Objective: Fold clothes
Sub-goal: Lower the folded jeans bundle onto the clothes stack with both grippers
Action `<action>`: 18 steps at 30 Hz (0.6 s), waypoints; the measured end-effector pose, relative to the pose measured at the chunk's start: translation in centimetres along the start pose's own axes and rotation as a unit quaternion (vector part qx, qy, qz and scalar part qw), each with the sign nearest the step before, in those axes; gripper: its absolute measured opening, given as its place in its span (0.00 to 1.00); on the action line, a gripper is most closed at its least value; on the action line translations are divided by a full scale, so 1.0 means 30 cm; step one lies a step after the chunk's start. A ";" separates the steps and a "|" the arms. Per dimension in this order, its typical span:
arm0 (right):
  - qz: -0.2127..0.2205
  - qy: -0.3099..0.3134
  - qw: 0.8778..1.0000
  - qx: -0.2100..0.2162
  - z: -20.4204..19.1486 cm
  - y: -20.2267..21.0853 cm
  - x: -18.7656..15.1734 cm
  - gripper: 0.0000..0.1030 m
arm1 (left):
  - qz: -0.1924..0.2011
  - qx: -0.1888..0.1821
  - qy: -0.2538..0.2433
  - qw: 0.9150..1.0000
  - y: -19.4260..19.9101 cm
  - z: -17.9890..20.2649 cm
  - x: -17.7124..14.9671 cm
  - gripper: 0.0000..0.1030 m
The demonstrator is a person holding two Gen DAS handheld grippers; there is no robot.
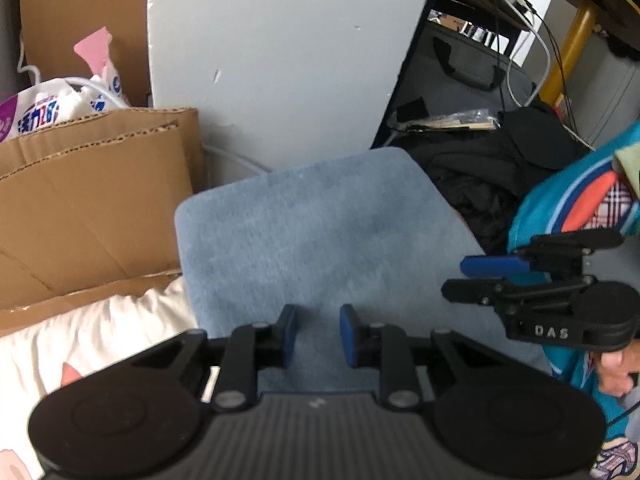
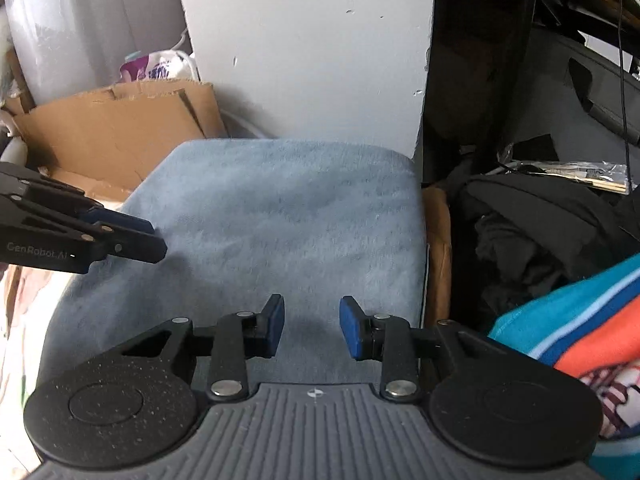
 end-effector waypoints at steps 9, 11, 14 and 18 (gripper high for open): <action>-0.008 -0.014 1.000 0.010 0.044 -0.040 0.002 0.34 | 0.010 0.022 -0.018 1.000 -0.036 -0.016 0.093 0.11; -0.007 -0.015 1.000 0.009 0.049 -0.038 0.003 0.33 | 0.009 0.030 -0.017 0.999 -0.055 -0.026 0.116 0.10; -0.005 -0.015 1.000 0.005 0.059 -0.032 0.006 0.32 | 0.007 0.047 -0.018 0.999 -0.074 -0.036 0.130 0.11; -0.014 -0.001 1.000 -0.003 0.069 -0.035 0.007 0.28 | 0.004 0.054 -0.016 0.998 -0.059 -0.041 0.125 0.12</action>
Point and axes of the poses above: each gripper's, at about its wrist camera, not at the fingertips, and y roughly against the way its jaws point, z to its right, x to its top, the point moved 6 cm from there along -y, roughly the way its jaws point, and after that the axes turned 8 degrees about -z, right-handed, at the moved point
